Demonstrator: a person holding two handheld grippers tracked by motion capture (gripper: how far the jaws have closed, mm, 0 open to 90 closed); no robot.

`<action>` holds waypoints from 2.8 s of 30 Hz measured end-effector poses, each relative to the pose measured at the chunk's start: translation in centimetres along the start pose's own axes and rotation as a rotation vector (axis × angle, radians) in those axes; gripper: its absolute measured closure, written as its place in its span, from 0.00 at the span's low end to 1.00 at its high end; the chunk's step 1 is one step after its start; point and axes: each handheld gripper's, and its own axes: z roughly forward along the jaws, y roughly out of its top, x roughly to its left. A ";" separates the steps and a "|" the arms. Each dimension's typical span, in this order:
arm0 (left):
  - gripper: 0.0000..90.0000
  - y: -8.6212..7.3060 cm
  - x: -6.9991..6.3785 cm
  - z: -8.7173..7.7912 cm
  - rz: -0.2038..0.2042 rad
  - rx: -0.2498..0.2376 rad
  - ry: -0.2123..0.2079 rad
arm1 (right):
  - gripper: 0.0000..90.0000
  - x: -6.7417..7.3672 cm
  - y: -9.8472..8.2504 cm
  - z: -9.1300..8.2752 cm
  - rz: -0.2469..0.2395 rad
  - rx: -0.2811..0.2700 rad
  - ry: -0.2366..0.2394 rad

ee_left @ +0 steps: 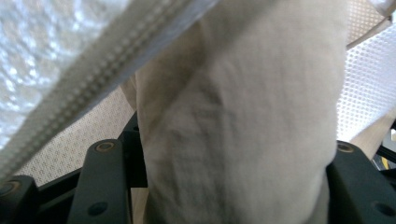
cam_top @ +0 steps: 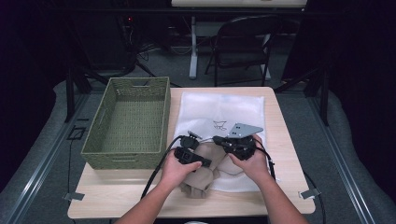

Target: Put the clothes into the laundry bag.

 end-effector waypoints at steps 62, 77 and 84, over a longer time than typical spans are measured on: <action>0.23 -3.0 -1.4 -3.8 0.052 -0.138 -0.068 | 0.99 -0.2 -0.9 0.5 0.023 0.024 0.005; 0.22 -6.1 -2.3 -3.9 0.096 -0.124 -0.045 | 0.99 -0.1 -0.9 0.5 0.019 0.025 0.000; 0.26 -6.7 -2.4 -3.0 0.100 -0.110 -0.037 | 0.99 -0.1 -0.9 0.5 0.017 0.024 0.002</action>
